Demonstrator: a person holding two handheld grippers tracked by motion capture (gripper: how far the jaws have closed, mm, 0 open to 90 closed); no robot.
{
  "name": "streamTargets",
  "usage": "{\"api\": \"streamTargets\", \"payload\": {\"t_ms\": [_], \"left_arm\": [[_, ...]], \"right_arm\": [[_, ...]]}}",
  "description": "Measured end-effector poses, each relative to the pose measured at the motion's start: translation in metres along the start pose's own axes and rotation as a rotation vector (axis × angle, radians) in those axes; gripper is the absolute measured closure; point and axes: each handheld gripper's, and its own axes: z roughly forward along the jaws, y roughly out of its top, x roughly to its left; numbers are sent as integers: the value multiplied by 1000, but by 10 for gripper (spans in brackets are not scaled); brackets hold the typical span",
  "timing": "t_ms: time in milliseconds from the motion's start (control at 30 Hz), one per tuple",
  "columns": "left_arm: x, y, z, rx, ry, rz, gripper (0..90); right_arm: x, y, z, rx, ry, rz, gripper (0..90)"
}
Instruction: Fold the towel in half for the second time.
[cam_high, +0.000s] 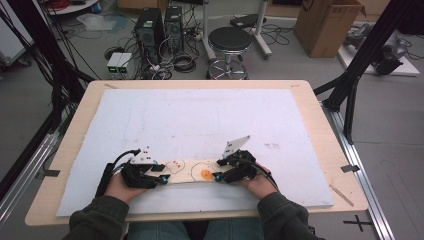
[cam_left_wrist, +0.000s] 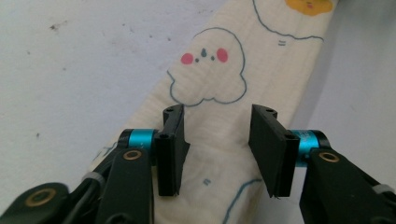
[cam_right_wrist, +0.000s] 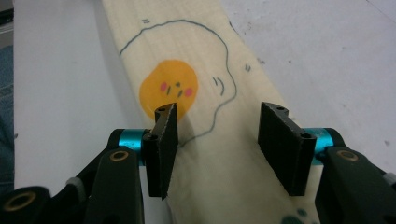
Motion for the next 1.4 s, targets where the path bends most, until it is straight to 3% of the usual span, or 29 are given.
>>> {"api": "streamTargets", "payload": {"t_ms": [333, 800, 1033, 1300, 1400], "left_arm": [[7, -11, -11, -1, -11, -20, 487], [9, -17, -15, -13, -15, -22, 475], [9, -16, -18, -27, -18, -31, 466], [14, -9, -36, -132, -17, -63, 483], [16, -11, -35, -104, -3, -67, 535]], "right_arm": [[-6, -19, -17, -19, -11, 14, 445], [-10, -44, -38, -55, -27, 27, 435], [-10, -41, -40, -74, -17, 28, 415], [-13, -32, -55, -162, -15, 48, 438], [-16, -31, -52, -137, -18, 55, 446]]}}
